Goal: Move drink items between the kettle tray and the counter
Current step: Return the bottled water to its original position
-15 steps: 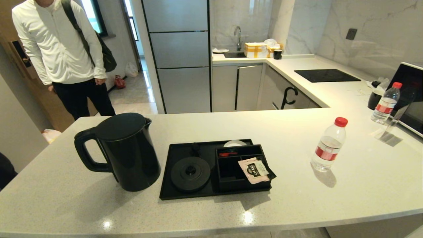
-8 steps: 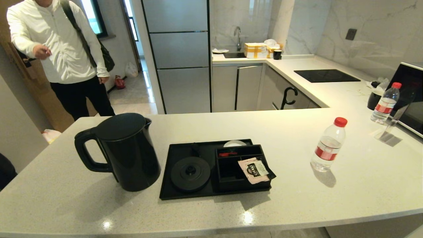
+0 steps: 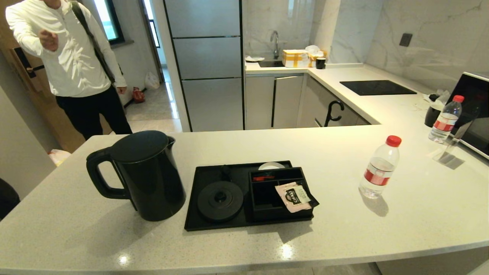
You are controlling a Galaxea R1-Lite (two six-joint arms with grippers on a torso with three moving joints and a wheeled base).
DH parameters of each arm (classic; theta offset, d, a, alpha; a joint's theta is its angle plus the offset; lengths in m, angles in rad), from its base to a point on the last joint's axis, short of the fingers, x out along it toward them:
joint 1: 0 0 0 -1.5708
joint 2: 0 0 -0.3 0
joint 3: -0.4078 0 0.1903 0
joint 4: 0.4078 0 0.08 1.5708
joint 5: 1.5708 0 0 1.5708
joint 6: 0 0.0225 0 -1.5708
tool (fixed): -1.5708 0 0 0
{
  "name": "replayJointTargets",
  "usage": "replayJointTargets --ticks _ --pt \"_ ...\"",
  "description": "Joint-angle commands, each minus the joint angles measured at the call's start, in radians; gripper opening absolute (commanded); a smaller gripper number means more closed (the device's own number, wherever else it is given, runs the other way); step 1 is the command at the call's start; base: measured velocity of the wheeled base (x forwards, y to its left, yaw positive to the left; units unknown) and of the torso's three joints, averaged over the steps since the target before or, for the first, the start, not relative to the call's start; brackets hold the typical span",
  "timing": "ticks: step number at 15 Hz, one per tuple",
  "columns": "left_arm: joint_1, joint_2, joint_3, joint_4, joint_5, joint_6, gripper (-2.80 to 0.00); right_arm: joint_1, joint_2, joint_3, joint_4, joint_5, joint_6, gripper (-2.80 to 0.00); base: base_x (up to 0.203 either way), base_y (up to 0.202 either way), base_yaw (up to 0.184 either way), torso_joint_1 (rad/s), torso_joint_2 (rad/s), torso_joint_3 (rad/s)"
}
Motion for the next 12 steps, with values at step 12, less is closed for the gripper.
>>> replayJointTargets --ticks 12 --pt "0.000 0.000 0.040 -0.002 0.000 0.000 -2.80 0.000 -0.007 0.169 -0.193 0.330 -0.034 -2.80 0.000 0.000 0.000 0.000 0.00 0.000"
